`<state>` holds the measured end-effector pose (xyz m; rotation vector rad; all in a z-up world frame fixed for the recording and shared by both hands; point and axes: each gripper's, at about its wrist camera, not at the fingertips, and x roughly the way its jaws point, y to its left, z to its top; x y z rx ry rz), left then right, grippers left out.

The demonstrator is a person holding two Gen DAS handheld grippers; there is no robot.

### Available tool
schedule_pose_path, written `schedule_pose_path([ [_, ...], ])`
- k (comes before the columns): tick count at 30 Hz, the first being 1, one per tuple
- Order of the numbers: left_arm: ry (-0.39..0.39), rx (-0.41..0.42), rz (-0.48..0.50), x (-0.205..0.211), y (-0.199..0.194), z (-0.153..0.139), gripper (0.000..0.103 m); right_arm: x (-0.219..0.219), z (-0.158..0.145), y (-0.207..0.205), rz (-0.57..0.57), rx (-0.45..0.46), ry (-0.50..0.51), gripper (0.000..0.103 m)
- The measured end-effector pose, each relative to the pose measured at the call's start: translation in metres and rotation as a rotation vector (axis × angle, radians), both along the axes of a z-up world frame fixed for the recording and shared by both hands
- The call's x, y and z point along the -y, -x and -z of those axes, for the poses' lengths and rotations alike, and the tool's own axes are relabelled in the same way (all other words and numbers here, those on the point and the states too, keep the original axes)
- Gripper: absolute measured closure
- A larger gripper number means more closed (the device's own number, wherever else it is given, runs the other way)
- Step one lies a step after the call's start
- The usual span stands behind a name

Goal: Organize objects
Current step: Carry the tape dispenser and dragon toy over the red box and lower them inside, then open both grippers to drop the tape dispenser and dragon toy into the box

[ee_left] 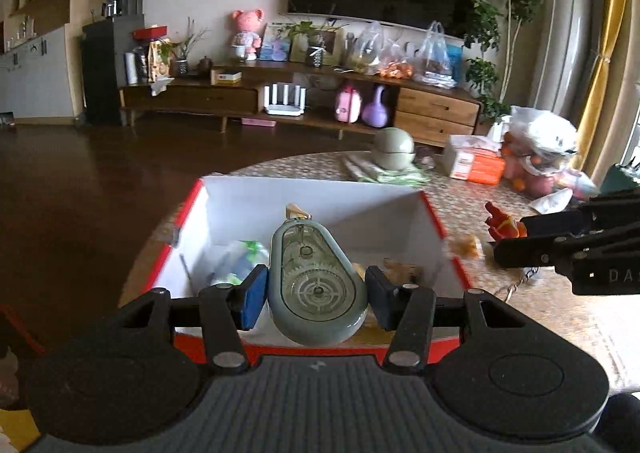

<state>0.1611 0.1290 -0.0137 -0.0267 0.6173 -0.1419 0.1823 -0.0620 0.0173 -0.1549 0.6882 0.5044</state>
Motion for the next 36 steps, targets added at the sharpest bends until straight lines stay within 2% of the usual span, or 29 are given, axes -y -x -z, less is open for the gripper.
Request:
schedule_pose_path([
  [11,-0.064,-0.065,-0.013,-0.018,-0.045,0.029,0.051,-0.040,0.022,-0.062,0.011,-0.010,0.071,0.065],
  [19,-0.095,-0.120,0.037,-0.009,-0.075,0.049,0.051,-0.057,0.047,-0.097,0.025,-0.051,0.099,0.065],
  [30,-0.109,-0.240,0.063,0.000,-0.099,0.078,0.051,-0.073,0.081,-0.103,0.002,-0.108,0.165,0.065],
  [36,-0.110,-0.269,0.054,-0.002,-0.100,0.088,0.051,-0.072,0.087,-0.104,0.015,-0.128,0.181,0.065],
])
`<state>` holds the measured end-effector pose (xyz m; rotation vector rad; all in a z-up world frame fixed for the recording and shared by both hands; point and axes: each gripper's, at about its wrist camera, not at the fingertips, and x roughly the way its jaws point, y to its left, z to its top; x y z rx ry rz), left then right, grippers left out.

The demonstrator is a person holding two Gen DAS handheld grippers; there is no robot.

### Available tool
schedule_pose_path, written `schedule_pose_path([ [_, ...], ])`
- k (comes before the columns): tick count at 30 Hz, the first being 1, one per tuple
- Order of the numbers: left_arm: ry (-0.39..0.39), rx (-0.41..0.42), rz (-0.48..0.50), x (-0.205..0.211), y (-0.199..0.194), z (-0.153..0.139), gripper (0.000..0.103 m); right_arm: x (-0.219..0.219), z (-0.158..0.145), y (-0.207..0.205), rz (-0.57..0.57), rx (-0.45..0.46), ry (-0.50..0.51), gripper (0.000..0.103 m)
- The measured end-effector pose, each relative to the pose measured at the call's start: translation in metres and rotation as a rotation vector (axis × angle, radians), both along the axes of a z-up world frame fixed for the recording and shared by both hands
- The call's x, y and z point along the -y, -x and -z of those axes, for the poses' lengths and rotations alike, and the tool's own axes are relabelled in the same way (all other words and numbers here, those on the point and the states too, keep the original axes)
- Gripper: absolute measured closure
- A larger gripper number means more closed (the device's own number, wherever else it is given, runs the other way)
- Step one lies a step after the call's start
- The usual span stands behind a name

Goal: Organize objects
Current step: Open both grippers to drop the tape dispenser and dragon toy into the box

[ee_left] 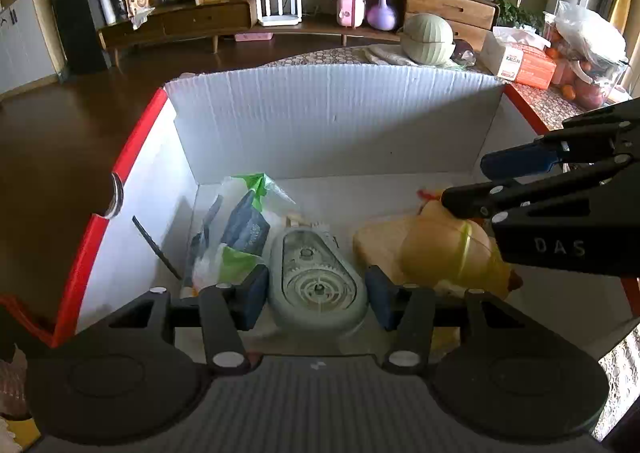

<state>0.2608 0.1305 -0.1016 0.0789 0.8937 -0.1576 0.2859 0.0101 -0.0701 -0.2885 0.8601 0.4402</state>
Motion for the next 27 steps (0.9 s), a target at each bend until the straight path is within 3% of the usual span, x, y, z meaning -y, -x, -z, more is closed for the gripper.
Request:
schedule_pose_path([
  [10,0.017,0.020,-0.024,-0.002,0.004,-0.008,0.045,0.009,-0.006,0.001,-0.001,-0.026,-0.042,0.057],
  [17,0.013,0.048,-0.035,0.002,0.016,-0.021,0.045,0.017,-0.020,0.015,-0.012,-0.013,-0.071,0.056],
  [20,0.016,0.062,-0.039,0.004,0.022,-0.029,0.045,0.024,-0.027,0.023,-0.014,-0.012,-0.095,0.047],
  [27,0.026,0.090,-0.041,0.013,0.039,-0.046,0.045,0.041,-0.044,0.047,-0.025,0.009,-0.128,0.045],
])
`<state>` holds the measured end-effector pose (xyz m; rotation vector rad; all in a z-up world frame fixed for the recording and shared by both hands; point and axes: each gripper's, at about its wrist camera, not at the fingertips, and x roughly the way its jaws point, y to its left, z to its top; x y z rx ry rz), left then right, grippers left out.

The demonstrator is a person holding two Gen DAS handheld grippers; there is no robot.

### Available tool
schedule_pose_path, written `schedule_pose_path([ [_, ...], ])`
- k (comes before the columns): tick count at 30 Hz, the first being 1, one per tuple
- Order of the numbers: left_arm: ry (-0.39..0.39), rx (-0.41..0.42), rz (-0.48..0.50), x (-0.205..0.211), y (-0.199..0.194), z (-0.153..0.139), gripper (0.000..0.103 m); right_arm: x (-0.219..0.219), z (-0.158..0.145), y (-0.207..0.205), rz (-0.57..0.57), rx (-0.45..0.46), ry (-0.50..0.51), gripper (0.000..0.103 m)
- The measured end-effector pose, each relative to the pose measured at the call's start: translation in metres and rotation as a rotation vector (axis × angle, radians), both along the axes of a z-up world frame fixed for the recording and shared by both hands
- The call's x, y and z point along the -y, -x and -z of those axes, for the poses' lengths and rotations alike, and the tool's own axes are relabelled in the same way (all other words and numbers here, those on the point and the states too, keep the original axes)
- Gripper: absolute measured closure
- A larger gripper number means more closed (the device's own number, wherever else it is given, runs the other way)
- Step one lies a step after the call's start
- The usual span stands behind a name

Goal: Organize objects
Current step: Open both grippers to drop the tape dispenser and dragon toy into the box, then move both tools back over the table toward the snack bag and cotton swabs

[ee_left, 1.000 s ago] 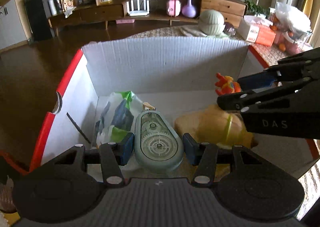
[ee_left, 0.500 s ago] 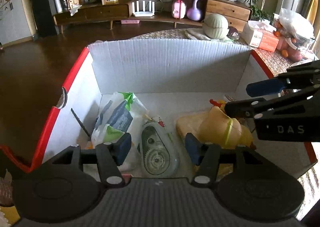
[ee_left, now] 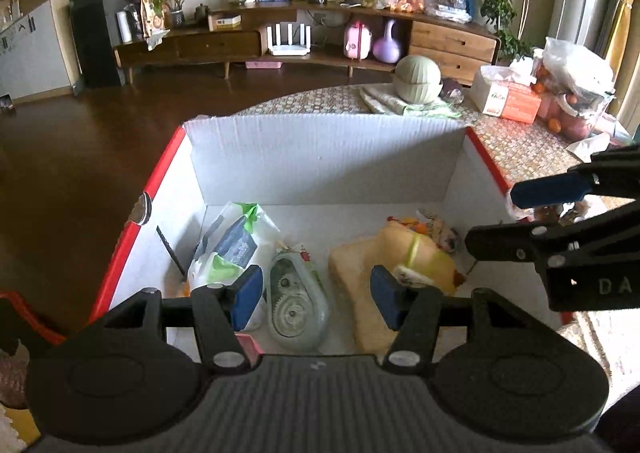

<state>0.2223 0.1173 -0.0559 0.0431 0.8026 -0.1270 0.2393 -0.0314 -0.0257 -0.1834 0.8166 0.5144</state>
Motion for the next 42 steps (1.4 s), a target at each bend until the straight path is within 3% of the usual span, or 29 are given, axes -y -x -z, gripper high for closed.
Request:
schedule_pose_path([
  [4,-0.001,0.016,0.006,0.009,0.010,-0.010,0.043,0.011,-0.009,0.013,-0.001,0.010,-0.022,0.042],
  [6,0.002,0.029,0.006,0.013,0.016,-0.016,0.033,0.018,-0.013,0.019,-0.002,0.017,-0.033,0.041],
  [13,-0.001,0.053,0.021,0.030,0.034,-0.028,0.033,0.043,-0.025,0.042,-0.008,0.033,-0.065,0.039],
  [15,0.002,0.056,0.023,0.034,0.039,-0.029,0.032,0.051,-0.027,0.048,-0.010,0.035,-0.081,0.032],
  [20,0.015,0.064,0.019,0.044,0.050,-0.032,0.025,0.072,-0.031,0.065,-0.008,0.054,-0.105,0.028],
  [27,0.024,0.071,0.035,0.067,0.065,-0.033,0.023,0.109,-0.029,0.086,0.012,0.064,-0.115,0.021],
  [42,0.048,0.045,0.160,0.148,0.075,-0.020,0.019,0.214,-0.007,0.116,0.134,0.067,-0.065,0.018],
])
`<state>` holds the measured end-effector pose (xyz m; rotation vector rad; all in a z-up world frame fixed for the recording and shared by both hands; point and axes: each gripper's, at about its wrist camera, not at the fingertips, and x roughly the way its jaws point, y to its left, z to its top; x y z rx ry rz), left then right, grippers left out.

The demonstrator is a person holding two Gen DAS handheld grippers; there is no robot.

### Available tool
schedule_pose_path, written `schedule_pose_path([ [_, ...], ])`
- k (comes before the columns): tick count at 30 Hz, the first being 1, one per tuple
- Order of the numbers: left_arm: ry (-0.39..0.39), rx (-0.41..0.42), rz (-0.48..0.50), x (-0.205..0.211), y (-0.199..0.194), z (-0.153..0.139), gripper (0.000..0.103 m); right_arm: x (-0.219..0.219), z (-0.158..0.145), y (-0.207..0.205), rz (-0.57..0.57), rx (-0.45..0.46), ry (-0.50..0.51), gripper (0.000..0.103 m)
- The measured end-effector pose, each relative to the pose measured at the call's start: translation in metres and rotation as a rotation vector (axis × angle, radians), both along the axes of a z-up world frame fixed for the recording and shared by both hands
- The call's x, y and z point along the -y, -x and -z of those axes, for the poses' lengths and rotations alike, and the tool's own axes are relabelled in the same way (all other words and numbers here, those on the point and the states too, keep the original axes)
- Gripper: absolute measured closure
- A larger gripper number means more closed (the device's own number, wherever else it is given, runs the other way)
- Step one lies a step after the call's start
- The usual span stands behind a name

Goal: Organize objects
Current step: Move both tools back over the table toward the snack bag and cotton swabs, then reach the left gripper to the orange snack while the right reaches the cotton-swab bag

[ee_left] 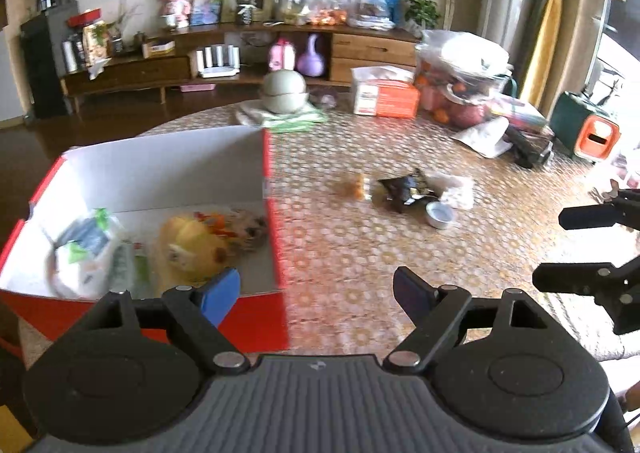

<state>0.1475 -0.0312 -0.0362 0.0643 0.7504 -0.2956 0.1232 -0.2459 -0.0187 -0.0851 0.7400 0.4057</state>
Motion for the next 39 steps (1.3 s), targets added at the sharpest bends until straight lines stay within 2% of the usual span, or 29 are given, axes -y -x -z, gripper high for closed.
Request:
schedule_pose_path([
  [4,0.008,-0.017,0.030,0.019,-0.004,0.006,0.018,0.026,0.008,-0.003,0.045,-0.012,0.007,0.018],
  [6,0.011,-0.025,0.039,0.029,-0.008,0.010,0.009,0.037,0.011,-0.006,0.069,-0.018,0.007,0.018],
  [9,0.015,-0.020,0.049,0.041,-0.013,0.014,0.006,0.052,0.013,-0.012,0.099,-0.017,0.006,0.018],
  [15,0.029,-0.012,0.054,0.065,-0.029,0.023,0.005,0.082,0.020,-0.035,0.177,-0.036,0.000,0.018],
  [21,-0.009,0.002,0.088,0.090,-0.050,0.037,0.004,0.098,0.022,-0.066,0.232,-0.036,0.001,0.018],
  [25,-0.026,-0.036,0.092,0.099,-0.068,0.049,0.004,0.103,0.024,-0.084,0.249,-0.038,-0.014,0.018],
  [28,-0.071,-0.024,0.090,0.110,-0.080,0.054,0.004,0.104,0.029,-0.099,0.266,-0.054,-0.021,0.018],
  [35,-0.098,0.007,0.032,0.120,-0.121,0.062,0.004,0.101,0.044,-0.133,0.307,-0.101,-0.034,0.018],
  [39,-0.136,0.011,-0.042,0.119,-0.146,0.072,0.004,0.099,0.053,-0.152,0.331,-0.120,-0.044,0.018],
])
